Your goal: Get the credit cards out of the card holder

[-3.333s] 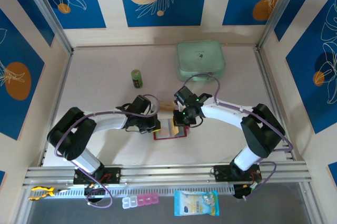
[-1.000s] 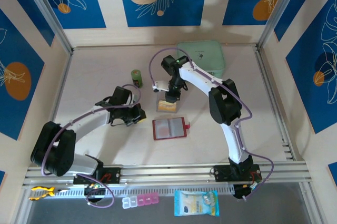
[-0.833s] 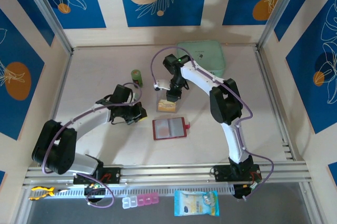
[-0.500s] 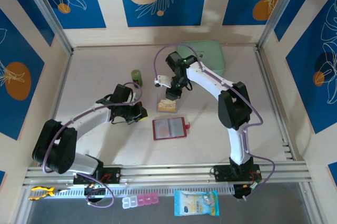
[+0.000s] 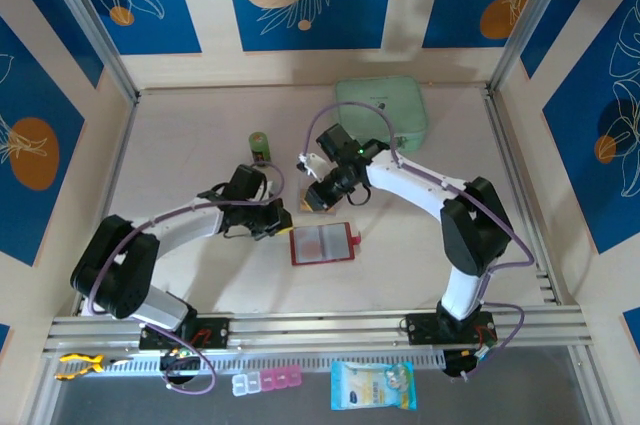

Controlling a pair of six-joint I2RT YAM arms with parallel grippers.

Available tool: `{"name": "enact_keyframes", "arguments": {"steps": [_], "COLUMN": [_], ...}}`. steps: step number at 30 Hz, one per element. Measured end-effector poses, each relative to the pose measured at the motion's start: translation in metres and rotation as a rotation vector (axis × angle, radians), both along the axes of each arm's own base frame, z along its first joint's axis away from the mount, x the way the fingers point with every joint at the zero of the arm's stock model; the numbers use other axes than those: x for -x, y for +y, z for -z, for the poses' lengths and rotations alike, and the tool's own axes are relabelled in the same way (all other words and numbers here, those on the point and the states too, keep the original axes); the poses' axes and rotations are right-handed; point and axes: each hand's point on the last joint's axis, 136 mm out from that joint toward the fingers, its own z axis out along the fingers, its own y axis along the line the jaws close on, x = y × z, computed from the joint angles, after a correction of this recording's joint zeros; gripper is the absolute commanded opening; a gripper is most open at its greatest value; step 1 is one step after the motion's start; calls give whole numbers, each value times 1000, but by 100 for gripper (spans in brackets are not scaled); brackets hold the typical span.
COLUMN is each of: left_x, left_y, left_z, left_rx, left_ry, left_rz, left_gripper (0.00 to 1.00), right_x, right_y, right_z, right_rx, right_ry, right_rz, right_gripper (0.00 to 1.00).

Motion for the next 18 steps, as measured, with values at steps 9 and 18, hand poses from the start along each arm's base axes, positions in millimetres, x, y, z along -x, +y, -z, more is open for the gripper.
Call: {"name": "enact_keyframes", "arguments": {"steps": [9,18], "left_x": [20,37], "left_y": [-5,-1], "left_z": [19,43], "left_rx": [-32,-76], "left_ry": [26,60], "left_rz": [30,32], "left_gripper": [1,0], "right_x": [27,38], "right_y": [-14,-24], "right_z": [23,33], "right_rx": [-14,-23], "right_ry": [128,160], "right_rz": [206,276], "right_gripper": [16,17]}}
